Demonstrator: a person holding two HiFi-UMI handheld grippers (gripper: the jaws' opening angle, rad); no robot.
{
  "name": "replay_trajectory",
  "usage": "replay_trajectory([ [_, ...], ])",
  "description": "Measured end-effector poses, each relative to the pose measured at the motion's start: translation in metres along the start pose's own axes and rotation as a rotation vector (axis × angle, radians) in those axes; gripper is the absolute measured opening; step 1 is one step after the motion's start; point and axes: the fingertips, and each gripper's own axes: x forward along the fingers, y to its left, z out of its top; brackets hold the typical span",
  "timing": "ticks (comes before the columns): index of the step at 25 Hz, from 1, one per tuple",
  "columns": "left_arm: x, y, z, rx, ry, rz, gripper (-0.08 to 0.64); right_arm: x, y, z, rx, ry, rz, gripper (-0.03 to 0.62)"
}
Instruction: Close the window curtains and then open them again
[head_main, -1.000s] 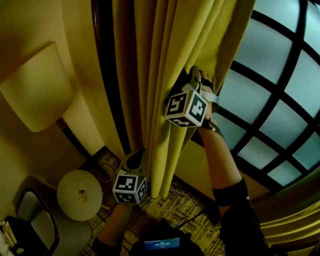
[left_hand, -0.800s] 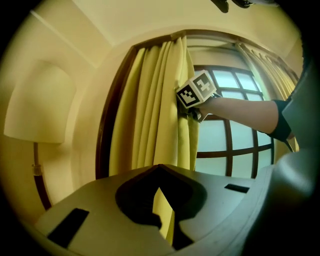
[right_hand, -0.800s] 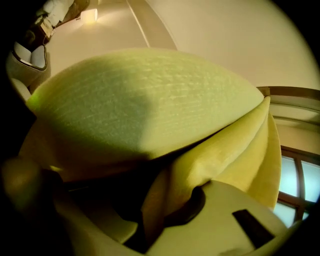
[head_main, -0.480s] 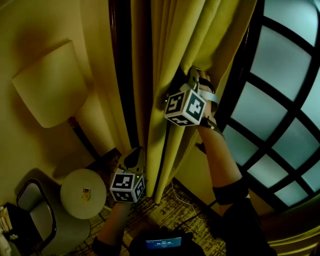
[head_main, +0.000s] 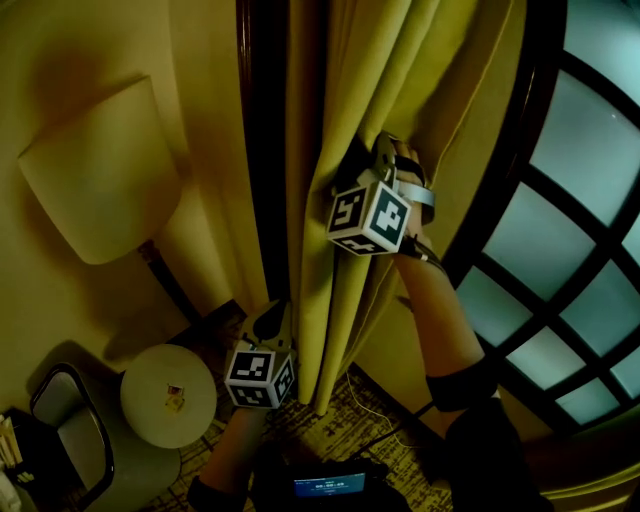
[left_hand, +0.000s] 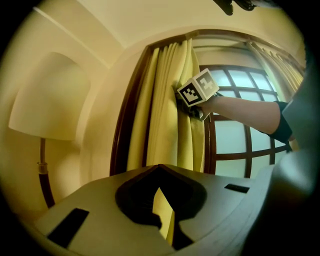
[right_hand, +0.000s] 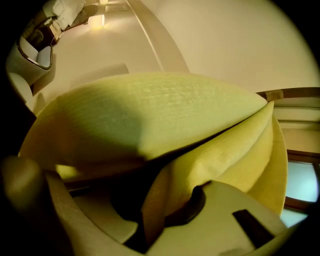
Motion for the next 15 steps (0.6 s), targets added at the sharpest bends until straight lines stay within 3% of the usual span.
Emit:
replay_trajectory([
  [4, 0.012, 0.032, -0.003, -0.001, 0.024, -0.032, 0.009, 0.028, 0.006, 0.005, -0.008, 0.029, -0.023, 0.046],
  [11, 0.035, 0.078, 0.016, -0.029, 0.03, -0.08, 0.009, 0.082, 0.031, 0.034, -0.04, 0.042, 0.01, 0.046],
  [15, 0.037, 0.096, 0.002, -0.028, 0.036, -0.087, 0.009, 0.098, 0.051, 0.033, -0.031, 0.052, 0.01, 0.046],
])
